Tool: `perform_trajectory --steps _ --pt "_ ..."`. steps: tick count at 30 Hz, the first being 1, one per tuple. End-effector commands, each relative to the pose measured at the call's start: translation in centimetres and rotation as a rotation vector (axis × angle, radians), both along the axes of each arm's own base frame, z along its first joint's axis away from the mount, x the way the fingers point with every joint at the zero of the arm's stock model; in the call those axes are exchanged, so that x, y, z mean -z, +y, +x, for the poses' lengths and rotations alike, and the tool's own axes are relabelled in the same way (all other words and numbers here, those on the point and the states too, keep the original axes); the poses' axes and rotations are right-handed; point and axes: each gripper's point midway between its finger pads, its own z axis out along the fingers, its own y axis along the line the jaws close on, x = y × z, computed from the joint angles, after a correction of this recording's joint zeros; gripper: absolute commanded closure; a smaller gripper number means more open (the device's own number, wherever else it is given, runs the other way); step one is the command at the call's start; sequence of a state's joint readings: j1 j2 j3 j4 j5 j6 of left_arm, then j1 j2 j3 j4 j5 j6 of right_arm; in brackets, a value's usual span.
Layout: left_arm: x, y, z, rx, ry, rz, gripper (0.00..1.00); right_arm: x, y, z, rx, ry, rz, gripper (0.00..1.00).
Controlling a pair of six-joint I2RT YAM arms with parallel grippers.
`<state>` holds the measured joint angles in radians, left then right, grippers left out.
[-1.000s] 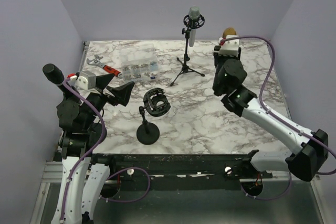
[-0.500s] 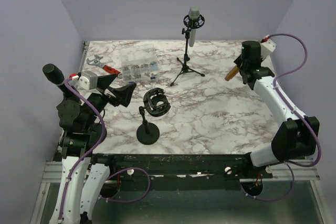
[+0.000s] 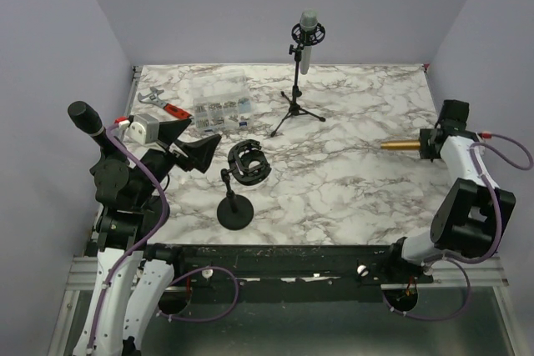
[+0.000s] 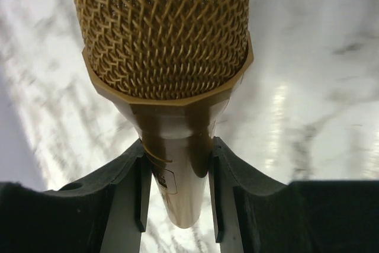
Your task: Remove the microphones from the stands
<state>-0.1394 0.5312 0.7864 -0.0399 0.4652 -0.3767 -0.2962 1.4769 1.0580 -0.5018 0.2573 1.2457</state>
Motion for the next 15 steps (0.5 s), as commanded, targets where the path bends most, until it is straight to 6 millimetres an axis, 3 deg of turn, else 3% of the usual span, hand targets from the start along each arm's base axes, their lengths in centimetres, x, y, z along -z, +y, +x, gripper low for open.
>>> perform_trajectory --steps 1,7,12,15 --pt "0.0 -0.6 -0.5 0.029 -0.017 0.014 0.01 2.5 -1.2 -5.9 0.132 0.088 0.122 0.99" --pt "0.3 -1.6 -0.8 0.069 -0.002 0.018 0.01 3.8 -3.0 -12.6 0.134 0.245 0.026 0.99" --pt "0.5 -2.6 -1.2 0.111 0.008 0.024 0.01 6.9 -1.6 -15.5 0.058 0.331 0.165 0.99" --pt "0.6 -2.9 -1.4 0.126 0.009 0.026 0.02 8.8 0.1 -15.9 0.007 0.389 0.291 0.99"
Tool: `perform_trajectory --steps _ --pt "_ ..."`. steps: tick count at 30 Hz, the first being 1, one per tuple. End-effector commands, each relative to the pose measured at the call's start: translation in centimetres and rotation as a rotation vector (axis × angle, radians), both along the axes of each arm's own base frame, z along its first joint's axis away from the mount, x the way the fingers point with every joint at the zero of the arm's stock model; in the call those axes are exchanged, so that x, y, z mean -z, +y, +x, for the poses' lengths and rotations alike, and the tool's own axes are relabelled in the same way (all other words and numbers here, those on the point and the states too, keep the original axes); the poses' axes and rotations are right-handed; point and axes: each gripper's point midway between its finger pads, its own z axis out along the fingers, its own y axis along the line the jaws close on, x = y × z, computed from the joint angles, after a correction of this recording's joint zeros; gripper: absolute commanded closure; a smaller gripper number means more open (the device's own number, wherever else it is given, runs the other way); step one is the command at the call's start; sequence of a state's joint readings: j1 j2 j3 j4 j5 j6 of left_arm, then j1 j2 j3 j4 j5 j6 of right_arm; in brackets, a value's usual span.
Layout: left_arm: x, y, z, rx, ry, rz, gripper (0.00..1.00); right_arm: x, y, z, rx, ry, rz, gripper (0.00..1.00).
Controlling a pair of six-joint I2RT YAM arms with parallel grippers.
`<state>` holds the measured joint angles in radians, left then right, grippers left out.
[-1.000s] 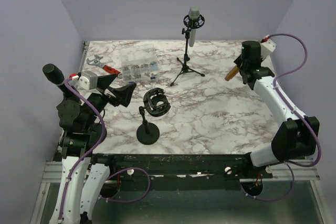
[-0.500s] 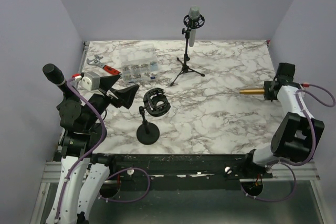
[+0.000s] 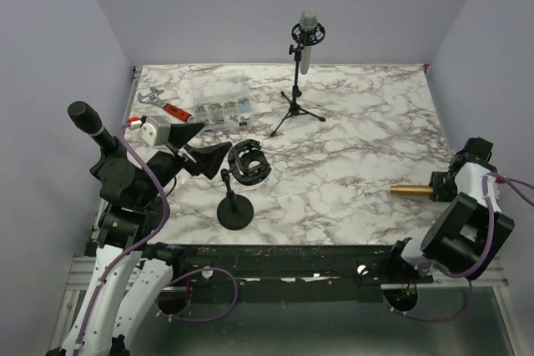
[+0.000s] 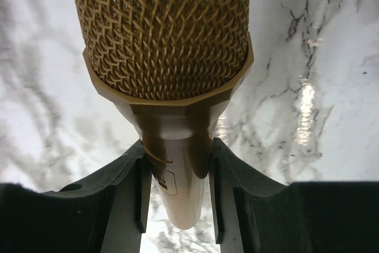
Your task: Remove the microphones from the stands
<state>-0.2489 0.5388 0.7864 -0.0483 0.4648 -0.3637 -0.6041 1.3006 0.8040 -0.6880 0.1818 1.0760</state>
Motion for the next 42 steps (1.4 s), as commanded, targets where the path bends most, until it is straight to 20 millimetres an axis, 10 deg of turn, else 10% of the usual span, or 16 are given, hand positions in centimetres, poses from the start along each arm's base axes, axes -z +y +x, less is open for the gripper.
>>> perform_trajectory --steps 1,6,15,25,33,38,42 --pt "0.2 -0.6 -0.3 0.025 0.0 0.013 0.01 3.4 3.8 -1.8 -0.103 0.12 0.245 0.99" --pt "0.0 -0.9 -0.8 0.042 -0.012 0.016 0.01 6.0 5.4 -3.6 -0.085 0.216 0.345 0.99" --pt "0.0 -1.0 -1.0 0.041 -0.017 0.023 0.01 4.5 0.4 -5.6 0.004 0.329 0.08 0.98" --pt "0.0 -1.0 -1.1 0.042 -0.018 0.031 0.01 5.2 0.9 -5.4 -0.039 0.315 0.102 0.8" --pt "-0.2 -0.8 -1.2 0.028 -0.024 0.035 0.02 5.1 0.6 -5.6 -0.054 0.34 0.091 0.55" --pt "-0.1 -0.8 -1.2 0.027 -0.024 0.037 0.02 4.9 0.4 -5.6 -0.064 0.332 0.077 0.15" --pt "-0.1 -0.7 -1.1 0.02 -0.021 0.037 0.01 4.4 0.3 -5.1 -0.072 0.304 0.066 0.03"
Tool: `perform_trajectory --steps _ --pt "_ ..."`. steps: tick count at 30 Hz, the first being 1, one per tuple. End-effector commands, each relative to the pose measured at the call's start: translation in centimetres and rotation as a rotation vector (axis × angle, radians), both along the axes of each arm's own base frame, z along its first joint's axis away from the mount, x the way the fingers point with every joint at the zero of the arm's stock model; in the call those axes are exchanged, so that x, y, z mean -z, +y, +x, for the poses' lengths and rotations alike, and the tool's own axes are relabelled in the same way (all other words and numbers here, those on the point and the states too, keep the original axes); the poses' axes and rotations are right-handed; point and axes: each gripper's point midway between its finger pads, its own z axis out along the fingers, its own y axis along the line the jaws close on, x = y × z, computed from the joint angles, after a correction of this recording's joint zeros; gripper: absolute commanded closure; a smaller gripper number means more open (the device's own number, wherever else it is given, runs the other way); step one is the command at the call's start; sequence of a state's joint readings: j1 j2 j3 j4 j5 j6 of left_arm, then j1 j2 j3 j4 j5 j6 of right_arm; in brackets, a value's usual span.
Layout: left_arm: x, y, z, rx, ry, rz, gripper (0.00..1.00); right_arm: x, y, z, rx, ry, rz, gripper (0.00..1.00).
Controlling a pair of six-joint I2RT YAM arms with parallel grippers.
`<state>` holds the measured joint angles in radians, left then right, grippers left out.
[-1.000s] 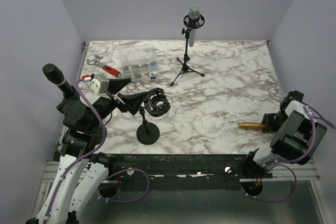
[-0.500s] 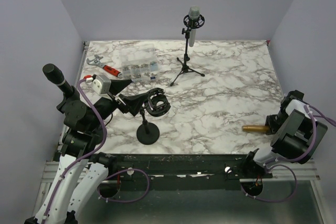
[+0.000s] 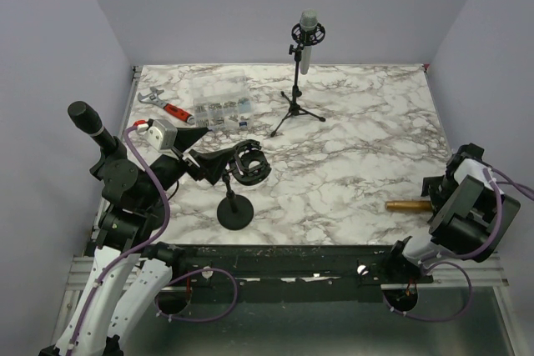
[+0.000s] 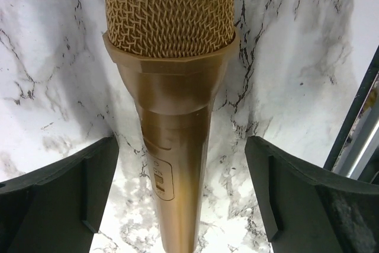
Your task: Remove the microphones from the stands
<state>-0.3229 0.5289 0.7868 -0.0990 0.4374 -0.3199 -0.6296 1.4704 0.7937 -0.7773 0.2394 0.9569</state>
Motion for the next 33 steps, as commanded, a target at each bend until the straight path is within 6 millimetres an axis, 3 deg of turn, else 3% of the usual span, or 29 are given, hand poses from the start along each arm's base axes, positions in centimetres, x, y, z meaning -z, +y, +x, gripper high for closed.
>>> perform_trajectory --steps 1,14,19,23,25,29,33 --pt "-1.0 0.4 -0.2 -0.019 -0.033 -0.003 0.01 -0.4 -0.6 -0.4 -0.008 0.008 -0.035 0.01" --pt "-1.0 0.3 -0.2 -0.015 -0.031 -0.001 0.01 -4.7 -1.8 1.4 -0.044 -0.066 -0.092 0.0" --pt "-1.0 0.3 -0.2 -0.016 -0.029 -0.001 0.01 -7.6 -2.1 1.8 -0.05 -0.09 -0.136 0.0" --pt "-1.0 0.3 -0.2 -0.015 -0.031 -0.003 0.01 -11.1 -1.1 3.7 -0.096 -0.174 -0.205 0.0" --pt "-0.9 0.3 -0.1 -0.017 -0.028 -0.002 0.01 -13.5 0.9 6.7 -0.209 -0.267 -0.259 0.0" --pt "-0.9 0.3 0.0 -0.017 -0.024 -0.002 0.01 -17.7 8.5 12.6 -0.53 -0.407 -0.329 0.0" --pt "-0.8 0.4 0.1 -0.023 -0.023 -0.002 0.01 -19.5 17.9 16.5 -0.883 -0.564 -0.3 0.0"
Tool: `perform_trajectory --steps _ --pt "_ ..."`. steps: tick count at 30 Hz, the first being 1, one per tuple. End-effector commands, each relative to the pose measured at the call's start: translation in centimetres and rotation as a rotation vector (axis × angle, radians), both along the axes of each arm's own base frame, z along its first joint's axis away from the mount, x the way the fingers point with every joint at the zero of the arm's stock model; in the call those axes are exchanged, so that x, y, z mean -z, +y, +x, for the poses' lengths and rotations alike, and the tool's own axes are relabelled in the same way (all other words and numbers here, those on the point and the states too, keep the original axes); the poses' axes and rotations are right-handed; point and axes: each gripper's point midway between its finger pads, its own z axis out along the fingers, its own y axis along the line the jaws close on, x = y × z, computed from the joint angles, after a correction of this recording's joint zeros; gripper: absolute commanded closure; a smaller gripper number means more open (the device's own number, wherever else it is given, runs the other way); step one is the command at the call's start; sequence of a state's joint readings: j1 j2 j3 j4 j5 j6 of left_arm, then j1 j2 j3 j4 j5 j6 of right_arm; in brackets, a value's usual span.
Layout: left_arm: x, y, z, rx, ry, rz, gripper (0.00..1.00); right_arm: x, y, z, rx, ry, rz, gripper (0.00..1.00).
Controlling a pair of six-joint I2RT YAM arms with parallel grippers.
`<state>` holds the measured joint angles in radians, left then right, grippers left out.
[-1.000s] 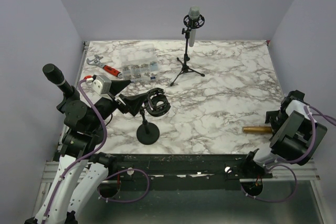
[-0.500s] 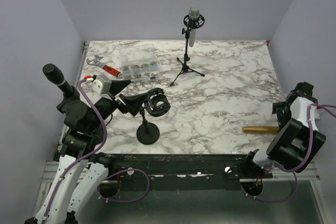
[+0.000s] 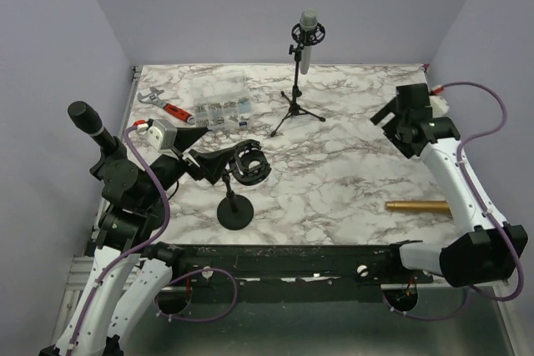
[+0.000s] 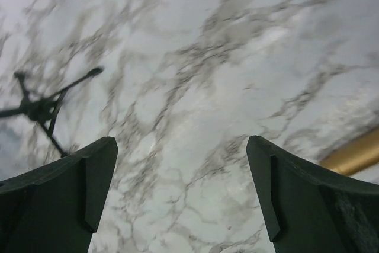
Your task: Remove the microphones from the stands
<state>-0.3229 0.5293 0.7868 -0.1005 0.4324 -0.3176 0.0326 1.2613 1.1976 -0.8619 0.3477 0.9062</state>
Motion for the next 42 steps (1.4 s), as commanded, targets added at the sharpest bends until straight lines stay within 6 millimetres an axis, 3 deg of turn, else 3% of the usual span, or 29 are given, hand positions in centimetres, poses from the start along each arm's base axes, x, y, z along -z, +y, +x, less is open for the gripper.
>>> perform_trajectory --steps 1,4,6,8,10,13,16,22,24,29,32,36,42 --pt "-0.7 0.3 0.1 -0.02 -0.02 -0.002 0.01 -2.1 8.1 3.2 -0.332 -0.118 -0.048 0.0" --pt "-0.6 0.4 0.2 -0.026 -0.019 0.0 0.01 -3.0 16.6 3.5 -0.698 -0.224 0.064 0.0" --pt "-0.5 0.5 0.3 -0.03 -0.016 0.004 0.01 -4.1 21.8 2.1 -0.928 -0.32 0.21 0.0" --pt "-0.4 0.5 0.5 -0.035 -0.012 0.007 0.01 -5.7 25.2 0.2 -1.1 -0.416 0.34 0.0" --pt "-0.2 0.6 0.7 -0.04 -0.005 0.011 0.01 -6.8 27.2 -2.1 -1.236 -0.479 0.421 0.0" --pt "-0.1 0.6 0.9 -0.045 0.003 0.015 0.01 -6.5 27.9 -4.0 -1.352 -0.458 0.444 0.0" --pt "0.0 0.6 1.0 -0.044 0.011 0.015 0.01 -6.5 27.9 -4.6 -1.364 -0.434 0.455 0.0" --pt "0.4 0.6 1.2 -0.053 0.069 -0.003 0.02 -11.3 31.9 -8.5 -1.516 -0.577 0.829 0.0" --pt "0.9 0.5 0.8 -0.039 0.12 -0.019 0.02 -11.8 33.1 -9.3 -1.532 -0.573 0.845 0.0" --pt "2.3 1.3 -1.3 -0.063 0.263 -0.001 0.04 -11.9 33.0 -8.8 -1.461 -0.583 0.783 0.0" --pt "3.3 2.4 -2.9 -0.103 0.336 0.008 0.05 -11.0 32.9 -8.2 -1.434 -0.554 0.752 0.0" --pt "4.8 2.5 -4.7 -0.093 0.437 -0.019 0.05 -10.4 33.7 -8.6 -1.463 -0.539 0.834 0.0" --pt "6.9 1.6 -4.5 -0.097 0.629 -0.158 0.18 -10.3 33.9 -9.0 -1.469 -0.562 0.824 0.0"
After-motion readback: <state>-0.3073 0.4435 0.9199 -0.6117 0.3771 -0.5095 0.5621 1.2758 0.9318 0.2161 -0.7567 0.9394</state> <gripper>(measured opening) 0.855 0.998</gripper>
